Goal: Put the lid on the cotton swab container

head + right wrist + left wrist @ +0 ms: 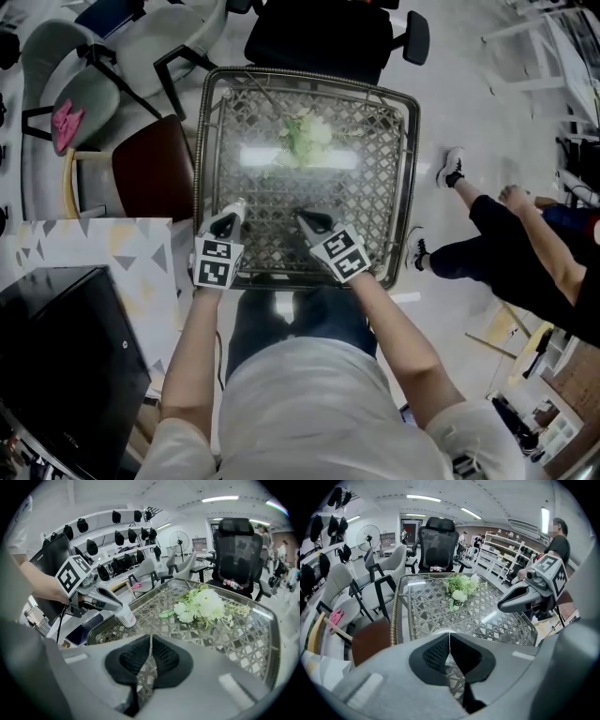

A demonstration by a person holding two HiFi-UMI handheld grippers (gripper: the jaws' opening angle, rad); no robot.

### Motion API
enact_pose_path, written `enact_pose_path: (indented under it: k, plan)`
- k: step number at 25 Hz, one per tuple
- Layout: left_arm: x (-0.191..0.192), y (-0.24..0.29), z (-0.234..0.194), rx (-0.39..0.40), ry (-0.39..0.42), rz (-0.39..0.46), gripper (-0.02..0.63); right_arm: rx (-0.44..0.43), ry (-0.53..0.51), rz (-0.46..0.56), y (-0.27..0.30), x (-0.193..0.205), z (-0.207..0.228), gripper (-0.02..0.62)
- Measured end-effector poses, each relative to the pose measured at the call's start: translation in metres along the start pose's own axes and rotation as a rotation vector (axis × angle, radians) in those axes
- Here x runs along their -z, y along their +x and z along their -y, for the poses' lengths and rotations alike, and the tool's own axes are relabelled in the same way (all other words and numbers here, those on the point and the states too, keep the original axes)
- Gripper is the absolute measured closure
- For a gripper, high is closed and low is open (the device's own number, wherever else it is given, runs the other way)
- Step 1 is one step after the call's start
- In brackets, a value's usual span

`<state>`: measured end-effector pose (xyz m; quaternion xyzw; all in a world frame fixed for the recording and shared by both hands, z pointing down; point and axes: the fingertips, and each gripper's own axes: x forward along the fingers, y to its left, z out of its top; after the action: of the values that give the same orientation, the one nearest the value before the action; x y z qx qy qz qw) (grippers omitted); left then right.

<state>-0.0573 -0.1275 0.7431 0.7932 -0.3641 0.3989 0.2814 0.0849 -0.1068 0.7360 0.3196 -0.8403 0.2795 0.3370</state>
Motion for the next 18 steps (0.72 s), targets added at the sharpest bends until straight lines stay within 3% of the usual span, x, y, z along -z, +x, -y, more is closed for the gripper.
enact_pose_path:
  k: [3,9,18]
  plan:
    - [0.003,-0.001,0.0,0.014,-0.021,0.017,0.597,0.004,0.033,0.024,-0.006,-0.007,-0.004,0.588]
    - [-0.02,-0.023,0.004,-0.009,0.014,0.098,0.597,0.022,0.041,0.071,-0.022,-0.023,-0.014,0.588]
    - [-0.048,-0.083,0.01,-0.005,-0.073,0.246,0.597,0.045,0.033,0.164,-0.054,-0.065,-0.037,0.592]
